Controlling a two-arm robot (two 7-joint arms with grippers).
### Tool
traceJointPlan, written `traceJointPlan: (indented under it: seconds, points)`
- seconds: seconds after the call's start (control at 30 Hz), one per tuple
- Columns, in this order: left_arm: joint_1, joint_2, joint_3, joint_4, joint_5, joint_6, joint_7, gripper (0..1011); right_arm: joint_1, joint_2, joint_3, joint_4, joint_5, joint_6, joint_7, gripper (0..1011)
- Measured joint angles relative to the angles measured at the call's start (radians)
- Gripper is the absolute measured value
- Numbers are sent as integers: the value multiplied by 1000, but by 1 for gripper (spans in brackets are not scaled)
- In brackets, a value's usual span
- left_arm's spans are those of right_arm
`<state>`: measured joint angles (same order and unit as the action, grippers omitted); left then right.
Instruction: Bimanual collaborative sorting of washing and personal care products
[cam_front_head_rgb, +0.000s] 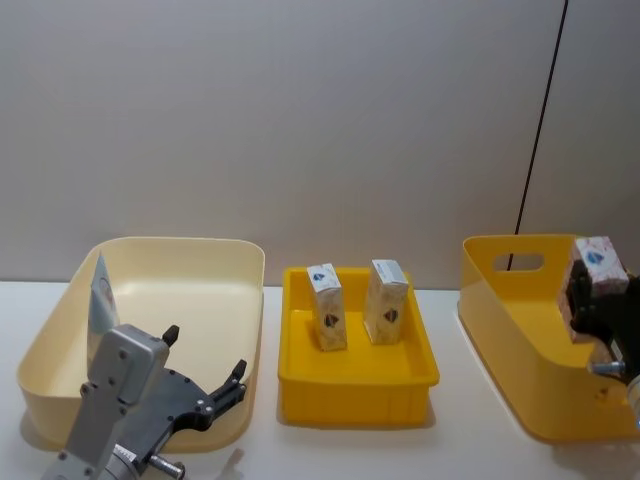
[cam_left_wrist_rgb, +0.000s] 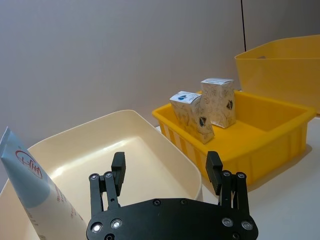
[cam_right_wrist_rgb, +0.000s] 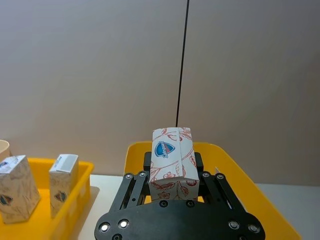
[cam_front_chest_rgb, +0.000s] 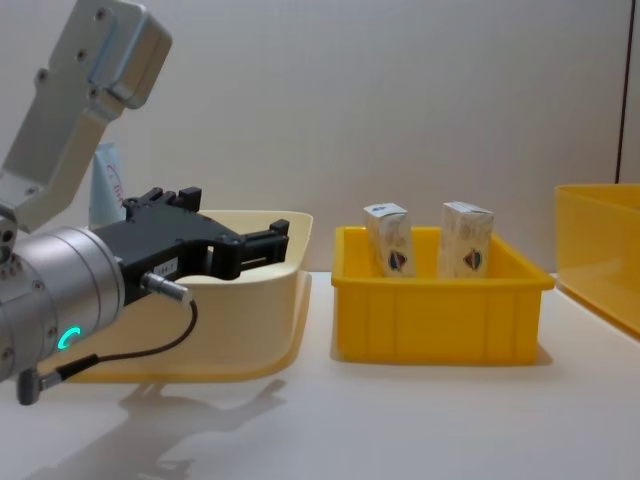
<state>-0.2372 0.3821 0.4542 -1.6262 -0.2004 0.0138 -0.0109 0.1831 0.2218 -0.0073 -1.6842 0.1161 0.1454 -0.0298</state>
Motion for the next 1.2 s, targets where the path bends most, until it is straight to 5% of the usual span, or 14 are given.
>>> traceJointPlan:
  seconds: [0.57,1.2]
  points:
    - [0,0,0,0,0,0,0,1003,13,-16,6,34,-13,65,-8,435]
    - [0,0,0,0,0,0,0,1003,19,-21,7,46,-18,84,-11,975]
